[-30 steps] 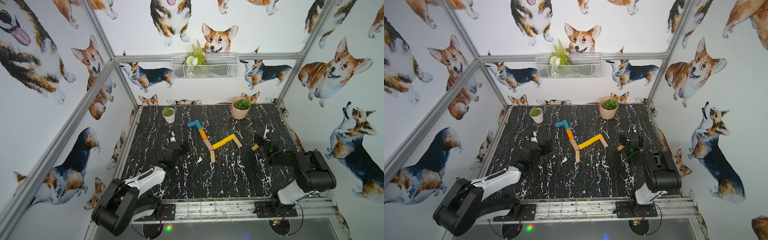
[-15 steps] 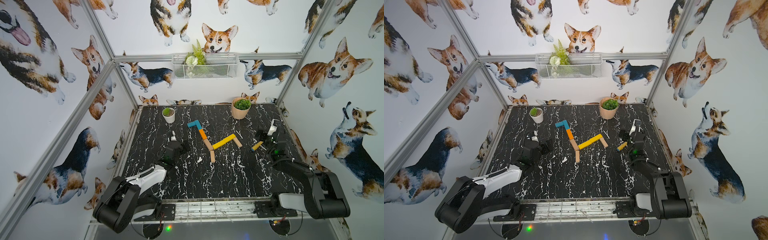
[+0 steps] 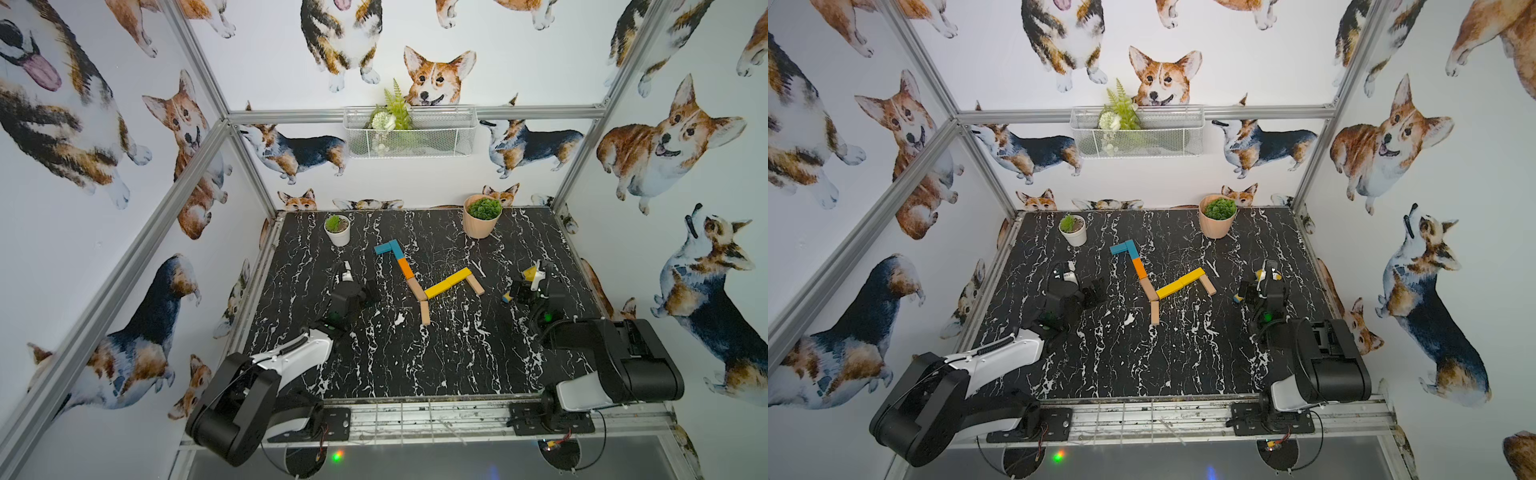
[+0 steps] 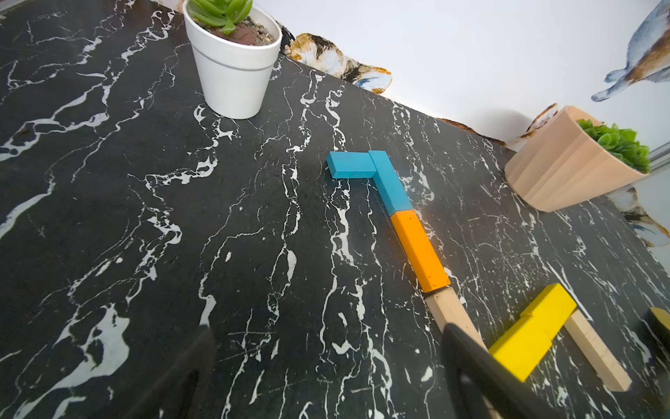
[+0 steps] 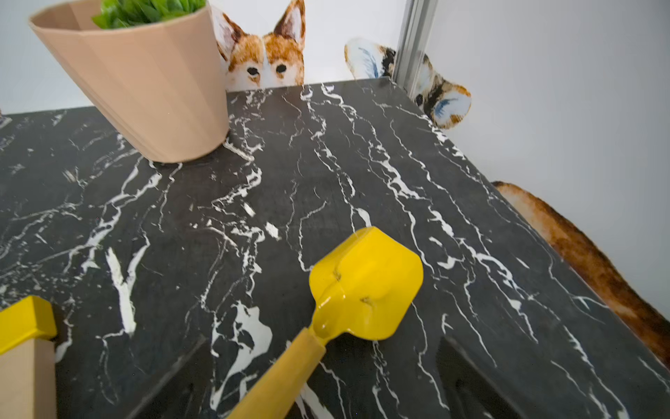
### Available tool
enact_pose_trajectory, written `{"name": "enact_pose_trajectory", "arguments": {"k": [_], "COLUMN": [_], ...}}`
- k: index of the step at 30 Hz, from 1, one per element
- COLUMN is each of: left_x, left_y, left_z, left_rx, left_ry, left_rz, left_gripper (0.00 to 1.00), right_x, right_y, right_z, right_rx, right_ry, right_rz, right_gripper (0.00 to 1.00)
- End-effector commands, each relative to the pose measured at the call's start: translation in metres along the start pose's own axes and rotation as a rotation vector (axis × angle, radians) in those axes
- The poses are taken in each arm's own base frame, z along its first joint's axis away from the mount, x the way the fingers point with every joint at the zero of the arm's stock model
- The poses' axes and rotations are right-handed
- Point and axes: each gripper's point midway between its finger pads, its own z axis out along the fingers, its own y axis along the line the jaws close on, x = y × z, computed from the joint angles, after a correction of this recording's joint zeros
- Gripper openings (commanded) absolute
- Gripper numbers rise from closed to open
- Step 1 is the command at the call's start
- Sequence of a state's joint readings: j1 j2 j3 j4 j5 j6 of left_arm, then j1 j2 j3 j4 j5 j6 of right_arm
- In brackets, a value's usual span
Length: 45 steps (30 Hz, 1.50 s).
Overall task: Assemble a giraffe with building blocks
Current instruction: Reset both arms
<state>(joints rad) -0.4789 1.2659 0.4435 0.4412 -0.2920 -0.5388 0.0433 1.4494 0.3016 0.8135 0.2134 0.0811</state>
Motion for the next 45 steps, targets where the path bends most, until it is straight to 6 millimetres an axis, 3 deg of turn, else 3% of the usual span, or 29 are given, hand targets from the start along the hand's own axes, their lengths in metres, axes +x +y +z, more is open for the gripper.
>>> {"name": "enact_pose_trajectory", "arguments": {"k": [1, 6, 12, 17, 21, 24, 25, 34, 39, 45], "left_x": [-0.011, -0.03, -0.078, -0.071, -0.071, -0.049, -0.051, -0.059, -0.062, -0.057], "left_y": [0.0, 0.011, 0.046, 0.067, 0.086, 0.091, 0.097, 0.121, 0.138, 0.131], "left_z": [0.002, -0.003, -0.025, -0.026, -0.014, 0.008, 0.009, -0.015, -0.041, -0.029], "left_rx": [-0.028, -0.123, -0.41, -0.428, -0.531, -0.438, -0.45, -0.487, -0.545, -0.388], "left_ry": [-0.028, -0.08, -0.238, -0.36, -0.316, -0.19, -0.209, -0.286, -0.391, -0.362], "left_rz": [0.066, 0.237, 0.485, 0.67, 0.664, 0.661, 0.643, 0.498, 0.368, 0.283], "left_gripper": [1.0, 1.0, 1.0, 1.0, 1.0, 1.0, 1.0, 1.0, 1.0, 1.0], "right_x": [-0.016, -0.015, -0.015, -0.015, -0.015, -0.015, -0.015, -0.015, -0.015, -0.015], "right_y": [0.005, 0.006, 0.005, 0.005, 0.005, 0.005, 0.005, 0.005, 0.006, 0.005], "right_z": [0.002, 0.001, 0.002, 0.002, 0.002, 0.002, 0.002, 0.002, 0.002, 0.002], "right_rx": [-0.021, -0.026, -0.023, -0.023, -0.024, -0.024, -0.024, -0.025, -0.026, -0.024], "right_ry": [-0.059, -0.048, -0.045, -0.044, -0.043, -0.044, -0.044, -0.043, -0.043, -0.043], "right_rz": [0.003, 0.002, 0.003, 0.002, 0.001, 0.002, 0.002, 0.002, 0.001, 0.002], "right_gripper": [1.0, 1.0, 1.0, 1.0, 1.0, 1.0, 1.0, 1.0, 1.0, 1.0]}}
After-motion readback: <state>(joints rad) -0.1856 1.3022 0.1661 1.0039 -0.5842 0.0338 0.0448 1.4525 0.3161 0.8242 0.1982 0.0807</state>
